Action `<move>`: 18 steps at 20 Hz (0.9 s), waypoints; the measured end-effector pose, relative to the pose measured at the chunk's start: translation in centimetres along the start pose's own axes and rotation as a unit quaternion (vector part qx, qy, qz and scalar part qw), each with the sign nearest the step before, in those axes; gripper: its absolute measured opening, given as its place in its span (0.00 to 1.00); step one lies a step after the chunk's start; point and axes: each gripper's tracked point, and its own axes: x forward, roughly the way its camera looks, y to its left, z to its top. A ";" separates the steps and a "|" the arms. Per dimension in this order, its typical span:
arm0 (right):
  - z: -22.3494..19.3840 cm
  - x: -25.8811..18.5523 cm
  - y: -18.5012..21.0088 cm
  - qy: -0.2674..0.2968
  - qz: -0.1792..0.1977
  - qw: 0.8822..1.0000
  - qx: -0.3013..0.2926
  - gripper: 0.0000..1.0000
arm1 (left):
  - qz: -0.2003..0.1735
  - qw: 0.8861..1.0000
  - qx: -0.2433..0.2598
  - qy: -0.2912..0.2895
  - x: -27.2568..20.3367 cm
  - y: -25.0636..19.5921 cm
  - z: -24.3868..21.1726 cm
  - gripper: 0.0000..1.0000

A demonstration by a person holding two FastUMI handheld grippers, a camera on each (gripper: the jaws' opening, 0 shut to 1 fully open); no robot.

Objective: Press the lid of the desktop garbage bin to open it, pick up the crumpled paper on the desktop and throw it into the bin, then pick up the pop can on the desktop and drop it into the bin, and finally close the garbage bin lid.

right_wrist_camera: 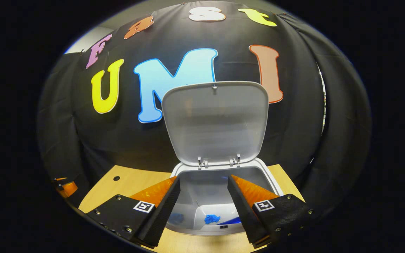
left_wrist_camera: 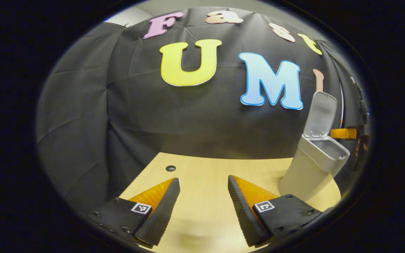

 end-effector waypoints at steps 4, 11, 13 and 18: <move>3.3 -0.2 0.4 -0.030 0.005 1.000 0.000 0.87 | -0.002 1.000 -0.004 -0.001 -0.3 0.1 0.2 0.92; 10.9 -1.2 1.1 -0.110 0.015 0.994 -0.002 0.87 | 0.000 1.000 -0.010 -0.004 -0.6 0.3 0.3 0.91; 12.7 -1.1 1.0 -0.126 0.014 0.992 -0.002 0.87 | 0.002 1.000 -0.013 -0.003 -0.8 0.3 0.2 0.91; 16.3 -0.5 0.9 -0.161 0.012 0.987 -0.007 0.84 | 0.009 1.000 -0.022 -0.004 -1.5 1.0 0.0 0.91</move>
